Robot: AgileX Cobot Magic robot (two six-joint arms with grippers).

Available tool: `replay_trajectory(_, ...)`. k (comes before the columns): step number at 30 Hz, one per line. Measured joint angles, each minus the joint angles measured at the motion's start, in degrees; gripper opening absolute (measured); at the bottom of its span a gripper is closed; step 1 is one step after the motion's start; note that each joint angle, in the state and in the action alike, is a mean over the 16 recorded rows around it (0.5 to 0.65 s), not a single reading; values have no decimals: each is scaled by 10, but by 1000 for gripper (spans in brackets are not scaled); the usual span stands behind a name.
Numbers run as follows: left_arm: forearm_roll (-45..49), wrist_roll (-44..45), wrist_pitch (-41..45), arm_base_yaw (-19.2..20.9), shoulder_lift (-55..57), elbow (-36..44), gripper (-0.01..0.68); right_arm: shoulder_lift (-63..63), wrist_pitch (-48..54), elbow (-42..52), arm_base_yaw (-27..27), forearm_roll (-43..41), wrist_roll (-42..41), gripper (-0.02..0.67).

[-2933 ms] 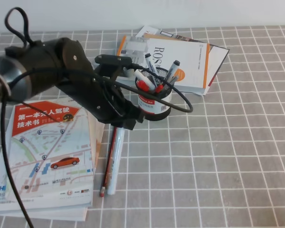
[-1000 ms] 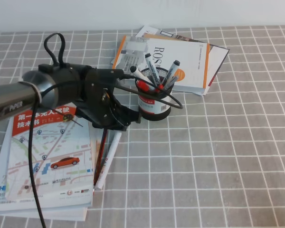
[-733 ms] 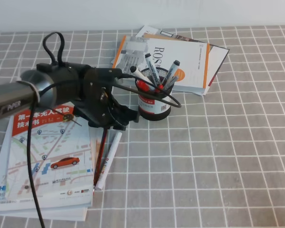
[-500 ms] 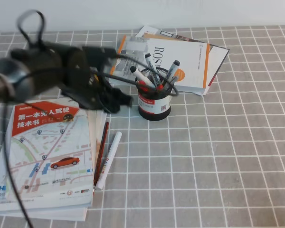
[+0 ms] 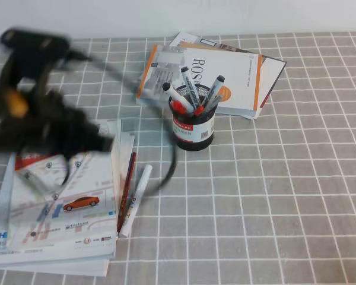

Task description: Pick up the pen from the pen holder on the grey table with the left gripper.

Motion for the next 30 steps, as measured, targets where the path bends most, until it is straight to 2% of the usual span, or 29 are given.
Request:
replay_trajectory(10, 4, 6, 29, 0, -243, 185, -2, 0, 0, 0, 0, 0, 0, -13)
replay_trajectory(22, 58, 7, 121, 0, -403, 240, -2, 0, 0, 0, 0, 0, 0, -13)
replay_trajectory(26, 72, 7, 100, 0, -437, 267, -2, 0, 0, 0, 0, 0, 0, -13)
replay_trajectory(30, 84, 7, 42, 2, -474, 321, -2, 0, 0, 0, 0, 0, 0, -13)
